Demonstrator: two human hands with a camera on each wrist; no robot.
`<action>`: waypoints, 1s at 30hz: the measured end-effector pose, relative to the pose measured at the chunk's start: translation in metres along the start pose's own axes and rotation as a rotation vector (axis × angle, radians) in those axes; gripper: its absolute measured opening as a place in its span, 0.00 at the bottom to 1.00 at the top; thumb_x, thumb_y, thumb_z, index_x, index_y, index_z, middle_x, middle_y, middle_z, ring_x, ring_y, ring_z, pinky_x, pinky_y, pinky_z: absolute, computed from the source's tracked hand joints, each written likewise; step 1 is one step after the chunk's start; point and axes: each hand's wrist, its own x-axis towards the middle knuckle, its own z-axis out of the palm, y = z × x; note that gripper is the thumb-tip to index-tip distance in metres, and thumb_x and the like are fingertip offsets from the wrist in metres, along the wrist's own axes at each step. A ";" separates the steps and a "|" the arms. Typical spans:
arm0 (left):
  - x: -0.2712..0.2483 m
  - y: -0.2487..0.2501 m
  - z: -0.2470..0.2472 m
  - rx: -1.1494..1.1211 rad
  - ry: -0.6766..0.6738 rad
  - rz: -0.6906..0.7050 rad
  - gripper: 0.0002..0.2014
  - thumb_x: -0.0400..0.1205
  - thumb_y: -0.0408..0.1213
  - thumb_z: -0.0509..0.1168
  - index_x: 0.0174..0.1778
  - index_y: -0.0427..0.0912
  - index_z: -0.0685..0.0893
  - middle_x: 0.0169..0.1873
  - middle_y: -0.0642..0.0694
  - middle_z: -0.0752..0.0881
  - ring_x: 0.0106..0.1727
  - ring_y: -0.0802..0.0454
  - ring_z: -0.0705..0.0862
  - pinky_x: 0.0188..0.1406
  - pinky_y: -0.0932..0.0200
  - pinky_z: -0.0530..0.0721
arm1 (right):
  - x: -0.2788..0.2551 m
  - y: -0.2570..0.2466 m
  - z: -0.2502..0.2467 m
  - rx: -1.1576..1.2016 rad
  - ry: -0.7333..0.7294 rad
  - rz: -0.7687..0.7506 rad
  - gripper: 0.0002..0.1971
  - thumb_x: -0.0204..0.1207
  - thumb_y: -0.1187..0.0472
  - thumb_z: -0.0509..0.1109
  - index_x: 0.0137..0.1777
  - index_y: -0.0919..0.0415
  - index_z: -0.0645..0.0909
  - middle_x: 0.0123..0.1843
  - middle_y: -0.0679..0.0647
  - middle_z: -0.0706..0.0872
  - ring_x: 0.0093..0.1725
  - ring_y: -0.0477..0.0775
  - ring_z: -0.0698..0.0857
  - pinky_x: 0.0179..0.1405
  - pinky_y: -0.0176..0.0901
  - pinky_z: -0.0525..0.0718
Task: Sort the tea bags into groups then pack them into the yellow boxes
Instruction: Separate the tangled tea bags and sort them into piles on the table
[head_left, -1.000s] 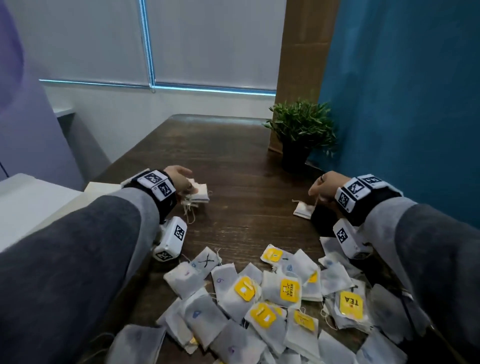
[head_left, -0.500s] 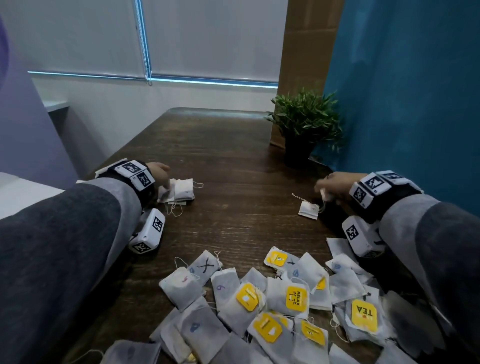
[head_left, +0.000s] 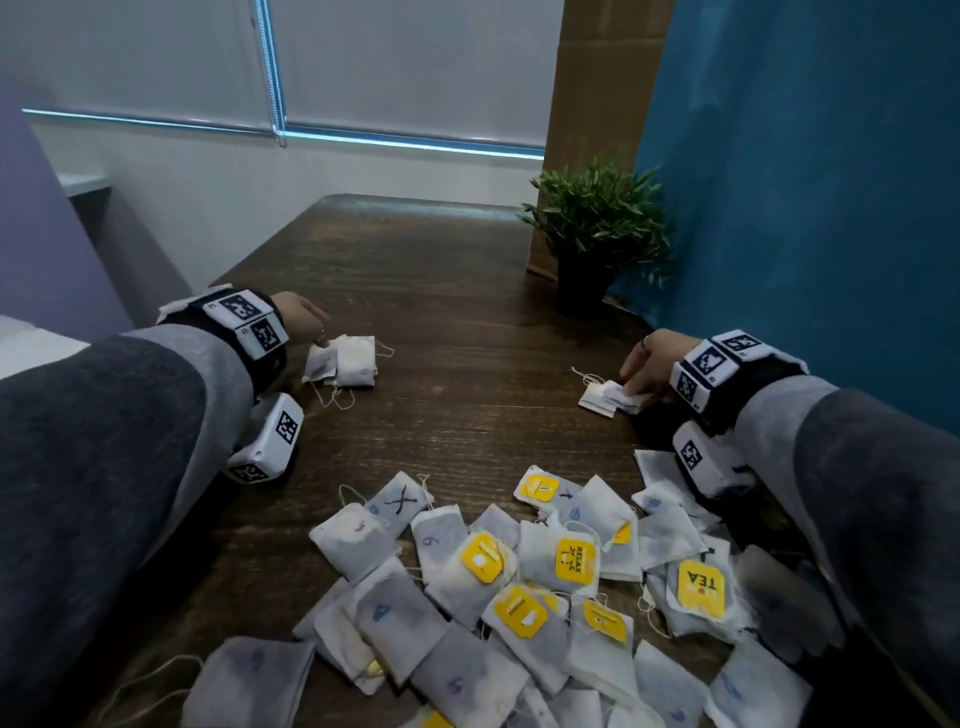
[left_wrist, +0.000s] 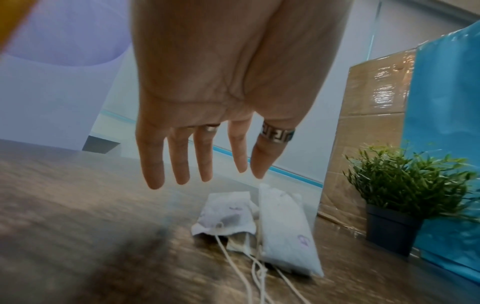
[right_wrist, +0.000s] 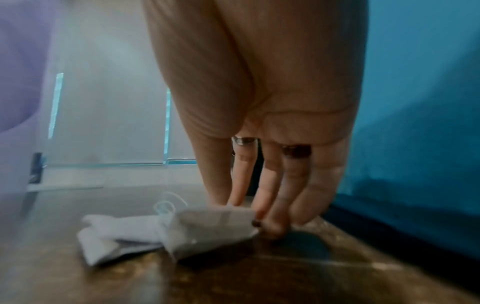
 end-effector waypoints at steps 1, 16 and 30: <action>-0.005 0.000 -0.001 0.021 0.014 0.023 0.20 0.80 0.23 0.63 0.70 0.33 0.77 0.70 0.36 0.77 0.72 0.37 0.73 0.65 0.52 0.73 | -0.004 -0.004 0.002 -0.096 0.069 -0.024 0.08 0.69 0.62 0.77 0.47 0.61 0.85 0.41 0.55 0.86 0.43 0.50 0.80 0.27 0.34 0.73; -0.132 0.009 0.020 0.411 -0.579 0.257 0.24 0.74 0.37 0.74 0.64 0.52 0.75 0.46 0.54 0.79 0.50 0.53 0.82 0.35 0.66 0.82 | -0.125 -0.095 0.039 -0.300 -0.452 -0.441 0.20 0.75 0.50 0.71 0.64 0.57 0.76 0.44 0.46 0.84 0.39 0.45 0.84 0.39 0.37 0.83; -0.151 -0.008 0.006 0.287 -0.440 0.303 0.13 0.74 0.31 0.72 0.52 0.48 0.81 0.36 0.52 0.80 0.34 0.58 0.79 0.31 0.67 0.80 | -0.135 -0.086 0.020 0.269 -0.329 -0.493 0.04 0.77 0.64 0.70 0.41 0.58 0.81 0.41 0.53 0.85 0.38 0.48 0.83 0.35 0.37 0.84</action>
